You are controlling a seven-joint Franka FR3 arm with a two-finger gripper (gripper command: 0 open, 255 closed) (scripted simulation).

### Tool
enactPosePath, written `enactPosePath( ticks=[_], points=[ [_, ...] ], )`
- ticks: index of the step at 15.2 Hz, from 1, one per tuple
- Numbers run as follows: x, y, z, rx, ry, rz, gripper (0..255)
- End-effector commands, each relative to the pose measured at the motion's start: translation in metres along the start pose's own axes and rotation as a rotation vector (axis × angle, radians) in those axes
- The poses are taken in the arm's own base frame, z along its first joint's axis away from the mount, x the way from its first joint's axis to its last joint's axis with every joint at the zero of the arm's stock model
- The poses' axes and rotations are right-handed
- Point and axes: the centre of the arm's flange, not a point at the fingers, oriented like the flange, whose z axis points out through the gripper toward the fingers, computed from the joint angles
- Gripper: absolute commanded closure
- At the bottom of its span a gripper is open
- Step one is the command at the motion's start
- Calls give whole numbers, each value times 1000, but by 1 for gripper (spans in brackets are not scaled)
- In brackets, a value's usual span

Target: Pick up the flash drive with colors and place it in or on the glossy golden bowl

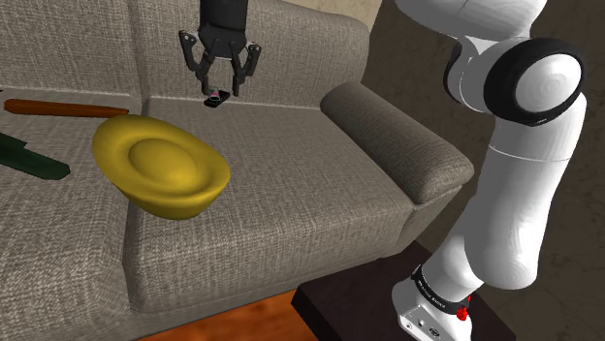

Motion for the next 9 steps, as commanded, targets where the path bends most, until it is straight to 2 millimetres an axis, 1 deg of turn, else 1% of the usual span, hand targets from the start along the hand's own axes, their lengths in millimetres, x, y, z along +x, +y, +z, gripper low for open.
enactPosePath(
  ticks=[1, 6, 7, 9],
  points=[
    [-15, -22, 0, 0, 0, 1, 255],
    [-52, -77, -1, 0, 0, 1, 255],
    [-64, -95, -1, 0, 0, 1, 255],
    [-64, -95, 9, 0, 0, 1, 255]
  ],
)
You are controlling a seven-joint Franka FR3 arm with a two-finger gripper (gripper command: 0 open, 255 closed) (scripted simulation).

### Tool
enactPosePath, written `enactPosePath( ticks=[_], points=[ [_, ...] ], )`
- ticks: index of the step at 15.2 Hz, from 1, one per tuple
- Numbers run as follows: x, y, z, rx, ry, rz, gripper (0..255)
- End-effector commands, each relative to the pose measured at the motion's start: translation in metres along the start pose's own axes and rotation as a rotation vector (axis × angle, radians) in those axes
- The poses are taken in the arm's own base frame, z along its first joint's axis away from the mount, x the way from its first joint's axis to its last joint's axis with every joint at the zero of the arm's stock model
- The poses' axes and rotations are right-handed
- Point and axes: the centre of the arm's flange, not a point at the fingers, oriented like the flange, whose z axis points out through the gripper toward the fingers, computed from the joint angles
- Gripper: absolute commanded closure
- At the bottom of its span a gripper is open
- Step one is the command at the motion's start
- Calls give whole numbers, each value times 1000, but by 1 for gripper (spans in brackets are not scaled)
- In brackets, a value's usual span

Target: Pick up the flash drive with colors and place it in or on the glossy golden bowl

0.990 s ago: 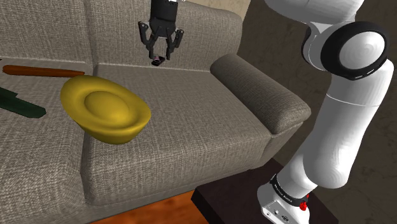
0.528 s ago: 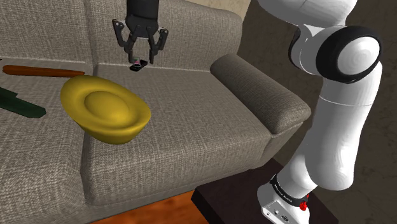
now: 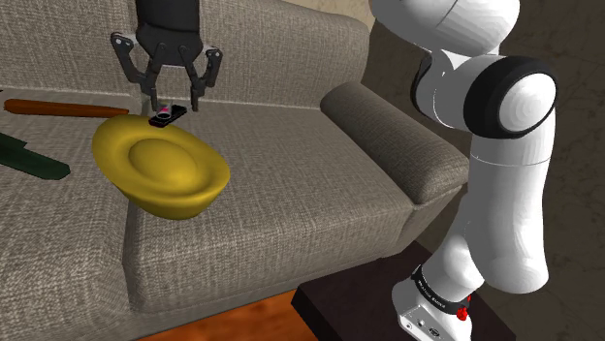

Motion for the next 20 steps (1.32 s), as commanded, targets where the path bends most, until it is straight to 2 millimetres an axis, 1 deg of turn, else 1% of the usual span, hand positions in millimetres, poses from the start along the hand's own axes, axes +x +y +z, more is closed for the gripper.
enactPosePath(
  ticks=[1, 12, 20],
  points=[
    [-2, -6, 10, 1, 0, 1, 255],
    [0, -6, 68, 1, 0, 1, 255],
    [0, -6, 68, 1, 0, 1, 255]
  ],
)
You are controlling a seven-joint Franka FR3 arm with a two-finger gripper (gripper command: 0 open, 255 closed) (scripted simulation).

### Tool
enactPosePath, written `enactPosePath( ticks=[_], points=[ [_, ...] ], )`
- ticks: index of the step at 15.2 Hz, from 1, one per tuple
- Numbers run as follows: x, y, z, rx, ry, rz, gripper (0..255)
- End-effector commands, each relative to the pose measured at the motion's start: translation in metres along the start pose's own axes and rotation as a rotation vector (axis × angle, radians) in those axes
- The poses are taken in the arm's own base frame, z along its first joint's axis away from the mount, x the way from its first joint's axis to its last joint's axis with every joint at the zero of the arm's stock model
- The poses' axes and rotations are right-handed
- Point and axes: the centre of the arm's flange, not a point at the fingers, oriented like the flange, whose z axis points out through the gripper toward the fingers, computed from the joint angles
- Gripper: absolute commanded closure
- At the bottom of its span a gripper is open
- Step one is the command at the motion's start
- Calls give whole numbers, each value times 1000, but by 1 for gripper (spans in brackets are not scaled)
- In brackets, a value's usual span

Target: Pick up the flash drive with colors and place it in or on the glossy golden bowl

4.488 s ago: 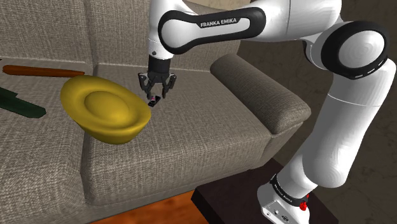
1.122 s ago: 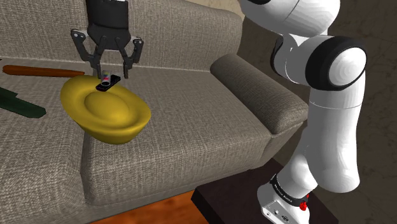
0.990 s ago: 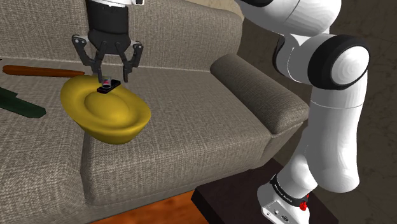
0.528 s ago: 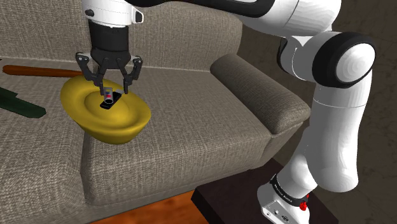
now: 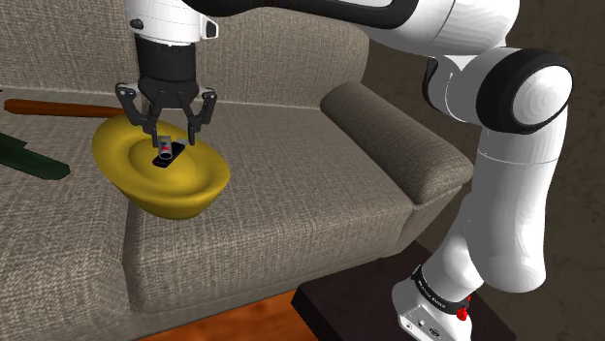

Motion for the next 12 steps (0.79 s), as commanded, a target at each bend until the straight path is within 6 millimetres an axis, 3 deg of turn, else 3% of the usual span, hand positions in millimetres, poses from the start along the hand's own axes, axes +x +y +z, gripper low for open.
enactPosePath(
  ticks=[1, 6, 10, 12],
  points=[
    [0, 0, 1, -1, -1, -1, 0],
    [0, 0, 1, -1, -1, -1, 0],
    [0, 0, -49, -1, -1, -1, 0],
    [0, 0, -49, -1, -1, -1, 0]
  ],
)
